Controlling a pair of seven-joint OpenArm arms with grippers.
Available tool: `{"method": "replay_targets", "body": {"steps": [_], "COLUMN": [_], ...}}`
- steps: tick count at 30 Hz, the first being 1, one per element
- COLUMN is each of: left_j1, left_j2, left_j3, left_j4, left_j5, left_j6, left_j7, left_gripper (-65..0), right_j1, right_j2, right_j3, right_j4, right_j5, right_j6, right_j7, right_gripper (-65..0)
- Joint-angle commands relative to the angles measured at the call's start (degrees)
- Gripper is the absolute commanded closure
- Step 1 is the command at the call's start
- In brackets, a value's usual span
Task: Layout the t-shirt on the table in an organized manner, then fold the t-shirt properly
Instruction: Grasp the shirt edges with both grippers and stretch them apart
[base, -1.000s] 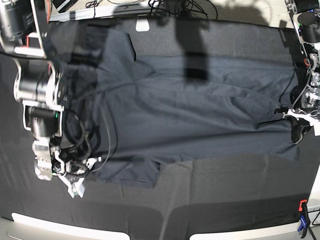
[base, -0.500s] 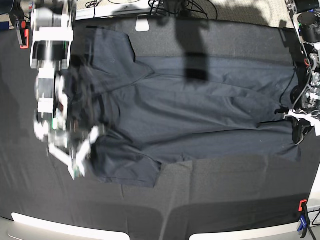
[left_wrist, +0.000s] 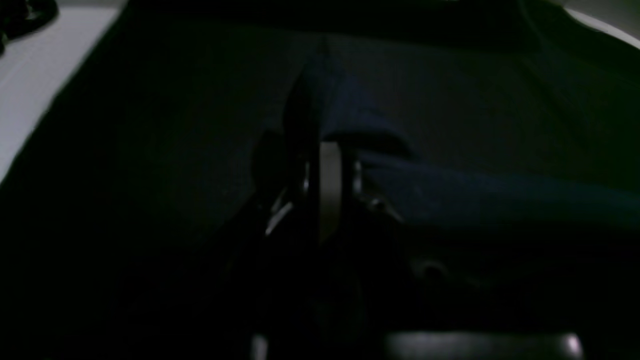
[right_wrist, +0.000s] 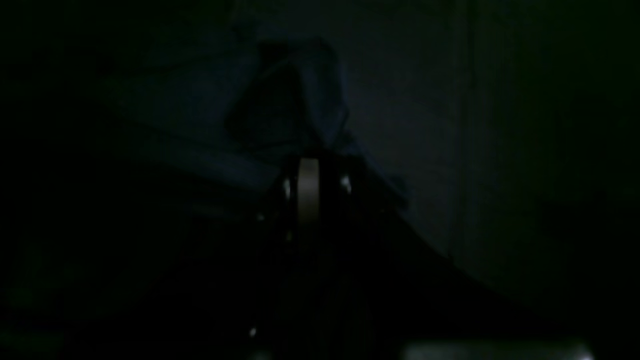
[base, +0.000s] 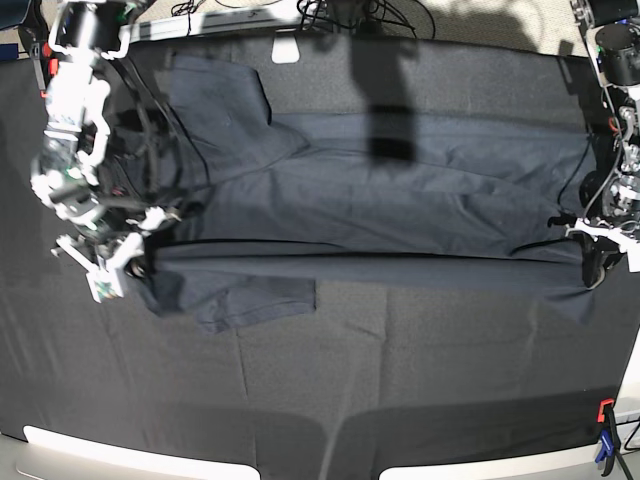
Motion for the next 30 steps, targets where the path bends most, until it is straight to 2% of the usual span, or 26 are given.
{"method": "replay_targets", "body": {"steps": [1, 4, 9, 13, 18, 26, 27, 28, 30], "left_j1": [-1.1, -0.9, -0.4, 2.7, 6.5, 8.8, 9.1, 9.1, 9.0], "left_j2": [-2.5, -4.5, -5.9, -6.4, -6.8, -7.3, -7.5, -7.6, -8.0], "left_j3": [-0.4, -0.4, -0.4, -0.4, -0.4, -0.4, -0.4, -0.4, -0.4], "left_j4": [1.0, 1.0, 1.0, 1.0, 1.1, 1.1, 1.1, 1.1, 1.1], "left_j5": [-1.2, -1.3, -1.4, -1.4, -1.4, -1.3, -1.4, -1.4, -1.4], "left_j6": [0.7, 0.7, 0.7, 0.7, 0.7, 0.7, 0.7, 0.7, 0.7], "left_j7": [-2.3, -2.3, 2.9, 2.7, -1.8, -1.5, -1.6, -1.6, -1.6], "left_gripper": [0.0, 0.0, 0.0, 0.0, 0.0, 0.0, 0.0, -2.0, -11.9], "right_j1": [0.0, -1.2, -2.7, -4.1, -5.2, -5.2, -5.1, -5.1, -4.9], "right_j2": [1.3, 1.4, 1.3, 1.3, 1.3, 1.3, 1.4, 1.4, 1.4], "right_j3": [0.9, 1.6, 1.6, 1.6, 1.6, 1.6, 1.6, 1.6, 1.6], "right_j4": [1.1, 1.1, 1.1, 1.1, 1.1, 1.1, 1.1, 1.1, 1.1], "right_j5": [-0.1, -0.1, -0.1, -0.3, -0.3, 0.2, 0.7, 2.1, 5.4], "right_j6": [-0.7, -0.7, -0.7, -0.7, -0.7, -0.7, -0.7, -0.7, -0.7], "right_j7": [1.0, 1.0, 0.1, 0.0, -1.1, -8.6, -10.5, -12.3, -14.7], "right_gripper": [0.0, 0.0, 0.0, 0.0, 0.0, 0.0, -2.4, -7.5, -20.6]}}
